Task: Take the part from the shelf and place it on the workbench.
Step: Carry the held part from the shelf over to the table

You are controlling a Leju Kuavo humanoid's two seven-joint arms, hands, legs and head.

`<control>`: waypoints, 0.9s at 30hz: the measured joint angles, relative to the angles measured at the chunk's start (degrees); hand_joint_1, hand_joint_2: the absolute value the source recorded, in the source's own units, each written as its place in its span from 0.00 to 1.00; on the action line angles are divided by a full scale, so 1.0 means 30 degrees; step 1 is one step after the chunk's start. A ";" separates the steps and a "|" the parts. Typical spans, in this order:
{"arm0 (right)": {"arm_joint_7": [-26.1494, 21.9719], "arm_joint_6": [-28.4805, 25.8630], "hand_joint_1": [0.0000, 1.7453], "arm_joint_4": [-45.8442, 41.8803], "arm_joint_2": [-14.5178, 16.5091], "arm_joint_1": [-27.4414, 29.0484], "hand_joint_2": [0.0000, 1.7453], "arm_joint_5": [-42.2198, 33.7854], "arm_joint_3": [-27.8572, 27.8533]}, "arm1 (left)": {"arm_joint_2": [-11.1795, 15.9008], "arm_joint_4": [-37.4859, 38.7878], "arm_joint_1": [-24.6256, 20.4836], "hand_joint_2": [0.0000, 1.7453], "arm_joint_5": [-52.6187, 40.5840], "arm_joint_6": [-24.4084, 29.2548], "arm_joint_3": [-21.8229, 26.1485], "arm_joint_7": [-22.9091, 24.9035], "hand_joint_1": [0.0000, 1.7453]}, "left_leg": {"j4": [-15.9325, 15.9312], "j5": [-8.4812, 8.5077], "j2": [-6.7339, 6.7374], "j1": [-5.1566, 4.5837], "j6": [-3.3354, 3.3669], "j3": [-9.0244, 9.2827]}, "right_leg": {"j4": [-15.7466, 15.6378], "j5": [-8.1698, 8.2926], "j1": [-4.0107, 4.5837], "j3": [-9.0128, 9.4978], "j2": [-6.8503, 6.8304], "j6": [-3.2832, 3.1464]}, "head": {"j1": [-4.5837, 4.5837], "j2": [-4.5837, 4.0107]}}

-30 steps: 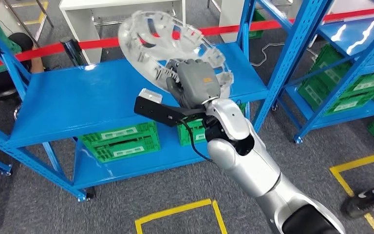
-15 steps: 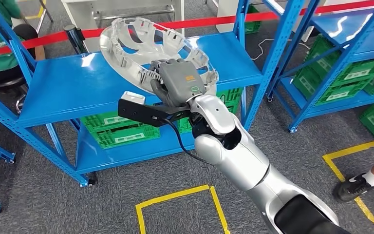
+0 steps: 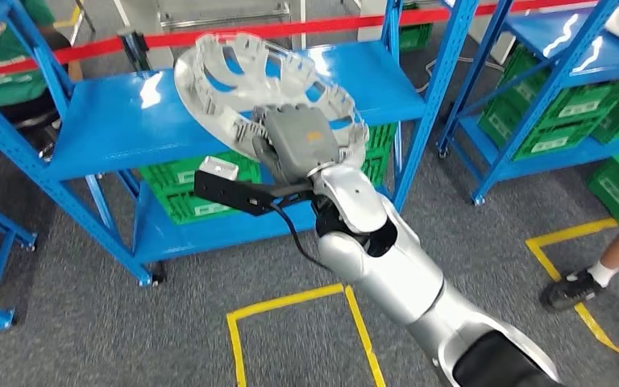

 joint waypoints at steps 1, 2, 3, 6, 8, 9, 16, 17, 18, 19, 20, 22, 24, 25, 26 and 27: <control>0.0031 0.0040 1.00 -0.0064 -0.0015 0.0082 1.00 0.0127 -0.0057 | -0.0029 0.0006 -0.0001 1.00 -0.0076 -0.0015 -0.0013 0.0018 0.00 | -0.0035 0.0143 0.0028 -0.0011 0.0233 -0.0194 | -0.0076 0.0205 -0.0012 -0.0055 -0.0001 0.0126 | 0.0002 0.0000; 0.0067 0.0084 1.00 -0.0118 -0.0040 0.0170 1.00 0.0235 -0.0120 | -0.0058 0.0011 0.0010 1.00 -0.0135 -0.0038 -0.0026 0.0053 0.00 | -0.0058 0.0352 0.0071 -0.0011 0.0421 -0.0360 | -0.0022 0.0119 -0.0044 -0.0162 0.0013 0.0234 | 0.0002 0.0000; 0.0118 0.0129 1.00 -0.0178 -0.0075 0.0265 1.00 0.0315 -0.0200 | -0.0080 0.0013 0.0024 1.00 -0.0195 -0.0066 -0.0036 0.0093 0.00 | -0.0066 0.0590 0.0116 -0.0002 0.0620 -0.0555 | 0.0315 -0.0384 -0.0068 -0.0331 0.0031 0.0329 | 0.0009 0.0000; 0.0169 0.0249 1.00 -0.0309 -0.0147 0.0467 1.00 0.0415 -0.0426 | -0.0095 -0.0005 -0.0002 1.00 -0.0316 -0.0149 -0.0049 0.0209 0.00 | -0.0044 0.1342 0.0181 -0.0034 0.0966 -0.1364 | 0.3362 -0.3324 -0.0082 -0.1099 0.0102 0.0468 | 0.0038 0.0000; 0.0056 0.0295 1.00 -0.0360 -0.0158 0.0564 1.00 0.0438 -0.0477 | -0.0089 -0.0011 -0.0027 1.00 -0.0349 -0.0211 -0.0051 0.0246 0.00 | 0.0038 0.1798 0.0214 -0.0114 0.0998 -0.2009 | 0.5369 -0.3916 -0.0054 -0.1211 0.0121 0.0454 | 0.0037 0.0000; -0.0002 0.0310 1.00 -0.0406 -0.0160 0.0592 1.00 0.0444 -0.0477 | -0.0087 -0.0011 -0.0030 1.00 -0.0370 -0.0233 -0.0055 0.0250 0.00 | 0.0110 0.2006 0.0241 -0.0141 0.0988 -0.2346 | 0.5618 -0.3562 -0.0029 -0.0894 0.0123 0.0406 | 0.0037 0.0000; -0.0117 0.0450 1.00 -0.0719 -0.0177 0.0419 1.00 0.0437 -0.0568 | -0.0062 -0.0022 -0.0041 1.00 -0.0623 -0.0330 -0.0224 0.0098 0.00 | 0.0294 0.3291 0.0263 -0.0211 0.0421 -0.3491 | -0.0078 -0.3354 0.0274 0.3416 0.0135 -0.0280 | 0.0055 0.0000; -0.0126 0.0486 1.00 -0.0719 -0.0188 0.0361 1.00 0.0409 -0.0599 | -0.0036 -0.0022 -0.0037 1.00 -0.0635 -0.0342 -0.0229 0.0098 0.00 | 0.0275 0.3318 0.0230 -0.0184 0.0309 -0.3541 | -0.0136 -0.3146 0.0248 0.3285 0.0099 -0.0409 | 0.0082 0.0000; -0.0129 0.0530 1.00 -0.0717 -0.0197 0.0300 1.00 0.0367 -0.0623 | -0.0014 -0.0018 -0.0027 1.00 -0.0635 -0.0355 -0.0231 0.0097 0.00 | 0.0439 0.2988 0.0195 -0.0168 0.0204 -0.3646 | -0.0180 -0.2920 0.0206 0.3124 0.0063 -0.0561 | 0.0060 0.0000; -0.0131 0.0574 1.00 -0.0710 -0.0204 0.0232 1.00 0.0322 -0.0643 | 0.0002 -0.0013 -0.0017 1.00 -0.0633 -0.0366 -0.0233 0.0084 0.00 | 0.0922 0.2280 0.0160 -0.0151 0.0103 -0.3821 | -0.0232 -0.2662 0.0157 0.2913 0.0028 -0.0693 | 0.0035 0.0000; -0.0135 0.0608 1.00 -0.0697 -0.0209 0.0159 1.00 0.0282 -0.0652 | 0.0020 -0.0007 -0.0018 1.00 -0.0630 -0.0375 -0.0233 0.0067 0.00 | 0.1763 0.1265 0.0137 -0.0104 0.0016 -0.4033 | -0.0240 -0.2409 0.0127 0.2658 0.0006 -0.0784 | 0.0016 0.0000; -0.0153 0.0645 1.00 -0.0635 -0.0215 0.0088 1.00 0.0222 -0.0650 | 0.0031 0.0000 -0.0024 1.00 -0.0601 -0.0382 -0.0233 0.0013 0.00 | 0.4040 -0.0388 0.0142 -0.0064 -0.0147 -0.4382 | -0.0206 -0.1900 0.0123 0.2027 0.0022 -0.0834 | -0.0020 0.0000; -0.0171 0.0652 1.00 -0.0533 -0.0219 0.0084 1.00 0.0142 -0.0646 | 0.0055 0.0000 -0.0023 1.00 -0.0519 -0.0382 -0.0233 -0.0033 0.00 | 0.5477 -0.0206 0.0142 -0.0045 -0.0233 -0.4203 | -0.0129 -0.1416 0.0117 0.1353 0.0018 -0.0776 | -0.0022 0.0000; -0.0179 0.0654 1.00 -0.0491 -0.0219 0.0088 1.00 0.0102 -0.0645 | 0.0068 0.0000 -0.0021 1.00 -0.0469 -0.0382 -0.0233 -0.0049 0.00 | 0.5377 0.0394 0.0143 -0.0036 -0.0239 -0.3750 | -0.0071 -0.1187 0.0108 0.1009 0.0013 -0.0728 | -0.0018 0.0000; -0.0188 0.0656 1.00 -0.0459 -0.0217 0.0088 1.00 0.0065 -0.0643 | 0.0080 -0.0004 -0.0021 1.00 -0.0428 -0.0382 -0.0233 -0.0071 0.00 | 0.4653 0.0897 0.0141 -0.0024 -0.0225 -0.2983 | 0.0000 -0.0971 0.0099 0.0694 0.0009 -0.0665 | -0.0022 0.0000; -0.0199 0.0656 1.00 -0.0444 -0.0206 0.0085 1.00 0.0045 -0.0639 | 0.0091 -0.0013 -0.0029 1.00 -0.0397 -0.0382 -0.0233 -0.0097 0.00 | 0.3395 0.0937 0.0134 -0.0035 -0.0190 -0.1947 | 0.0064 -0.0774 0.0113 0.0419 0.0006 -0.0580 | -0.0024 0.0000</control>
